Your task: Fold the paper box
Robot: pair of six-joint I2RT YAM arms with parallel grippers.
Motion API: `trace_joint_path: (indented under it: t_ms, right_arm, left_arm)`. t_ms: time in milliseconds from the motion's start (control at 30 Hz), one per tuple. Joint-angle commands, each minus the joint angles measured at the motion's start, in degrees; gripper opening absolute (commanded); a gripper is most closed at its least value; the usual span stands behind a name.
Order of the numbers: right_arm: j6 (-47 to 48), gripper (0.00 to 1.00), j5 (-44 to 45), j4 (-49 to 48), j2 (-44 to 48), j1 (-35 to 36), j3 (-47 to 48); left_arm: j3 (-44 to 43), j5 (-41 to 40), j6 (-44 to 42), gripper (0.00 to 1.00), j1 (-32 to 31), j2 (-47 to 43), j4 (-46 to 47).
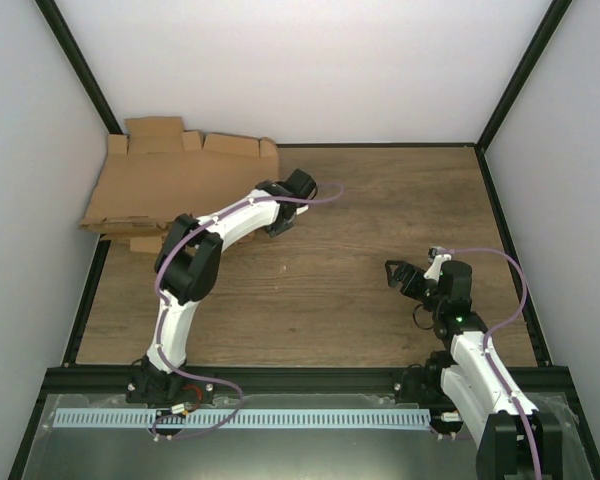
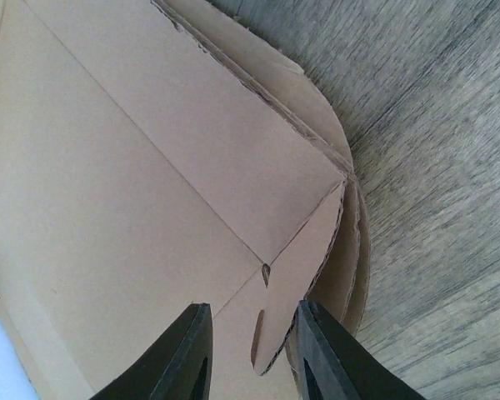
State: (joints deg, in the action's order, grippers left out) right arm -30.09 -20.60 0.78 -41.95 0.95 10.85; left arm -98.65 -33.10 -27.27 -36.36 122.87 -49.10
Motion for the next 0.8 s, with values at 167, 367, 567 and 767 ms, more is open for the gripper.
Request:
trace_joint_path:
  t_ms: [167, 367, 567, 767]
  right_arm:
    - [-0.15, 1.00, 0.21, -0.77, 0.07, 0.46, 2.33]
    - [-0.15, 1.00, 0.22, -0.68, 0.09, 0.47, 2.33]
    - [-0.18, 1.00, 0.29, -0.73, 0.10, 0.46, 2.33]
    - [-0.24, 1.00, 0.30, -0.69, 0.11, 0.46, 2.33]
  left_arm:
    - [-0.40, -0.57, -0.49, 0.26, 0.23, 2.67, -0.84]
    - [-0.31, -1.26, -0.51, 0.23, 0.24, 3.13, -0.81]
    - [-0.13, -1.10, -0.44, 0.04, 0.24, 2.50, -1.29]
    - [-0.40, -4.84, 1.74, 0.04, 0.22, -1.61, -1.30]
